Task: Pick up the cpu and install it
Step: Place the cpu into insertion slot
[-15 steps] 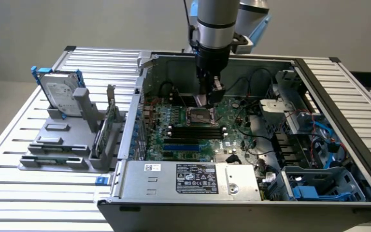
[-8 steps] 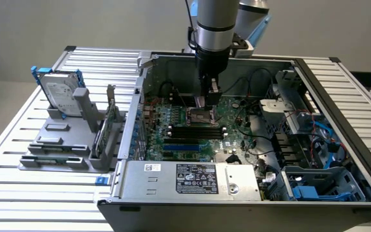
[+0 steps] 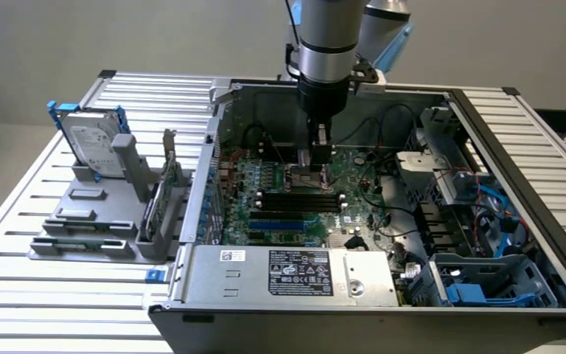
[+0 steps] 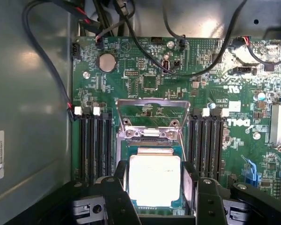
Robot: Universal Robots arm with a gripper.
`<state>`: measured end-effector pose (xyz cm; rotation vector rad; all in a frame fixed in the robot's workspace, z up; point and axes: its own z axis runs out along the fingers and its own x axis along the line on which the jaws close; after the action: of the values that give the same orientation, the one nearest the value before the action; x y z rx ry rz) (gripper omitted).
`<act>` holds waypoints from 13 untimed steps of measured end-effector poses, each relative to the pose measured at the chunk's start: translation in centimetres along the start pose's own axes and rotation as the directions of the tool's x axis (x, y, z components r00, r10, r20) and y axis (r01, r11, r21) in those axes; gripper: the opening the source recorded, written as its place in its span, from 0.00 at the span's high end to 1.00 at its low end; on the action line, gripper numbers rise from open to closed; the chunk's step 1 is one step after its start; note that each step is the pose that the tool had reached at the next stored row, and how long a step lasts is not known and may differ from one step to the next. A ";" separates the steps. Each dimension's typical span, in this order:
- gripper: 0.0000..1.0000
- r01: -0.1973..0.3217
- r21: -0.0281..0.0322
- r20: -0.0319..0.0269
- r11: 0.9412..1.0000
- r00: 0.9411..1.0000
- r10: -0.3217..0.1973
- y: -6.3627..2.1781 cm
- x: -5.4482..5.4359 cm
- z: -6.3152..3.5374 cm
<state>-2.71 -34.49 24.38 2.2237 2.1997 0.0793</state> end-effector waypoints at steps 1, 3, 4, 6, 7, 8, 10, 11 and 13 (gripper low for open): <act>0.45 -0.010 0.000 0.001 1.000 1.000 0.010 -0.03 0.0 0.10; 0.45 -0.024 -0.001 0.001 1.000 1.000 0.024 -0.13 0.0 0.32; 0.45 -0.028 -0.001 0.002 1.000 1.000 0.028 -0.24 0.0 0.45; 0.45 -0.033 -0.001 0.002 0.999 0.999 0.033 -0.54 0.0 0.68; 0.45 -0.034 -0.001 0.002 0.999 0.999 0.034 -0.59 0.0 0.79; 0.45 -0.034 -0.001 0.002 0.999 0.999 0.034 -0.59 0.0 0.85; 0.45 -0.034 -0.001 0.002 0.999 0.999 0.034 -0.60 0.0 0.92; 0.45 -0.034 -0.001 0.002 0.999 0.999 0.034 -0.61 0.0 0.99; 0.45 -0.034 -0.003 0.002 0.999 0.999 0.034 -0.67 0.0 1.24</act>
<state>-3.32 -34.49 23.11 2.2593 2.1594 0.0802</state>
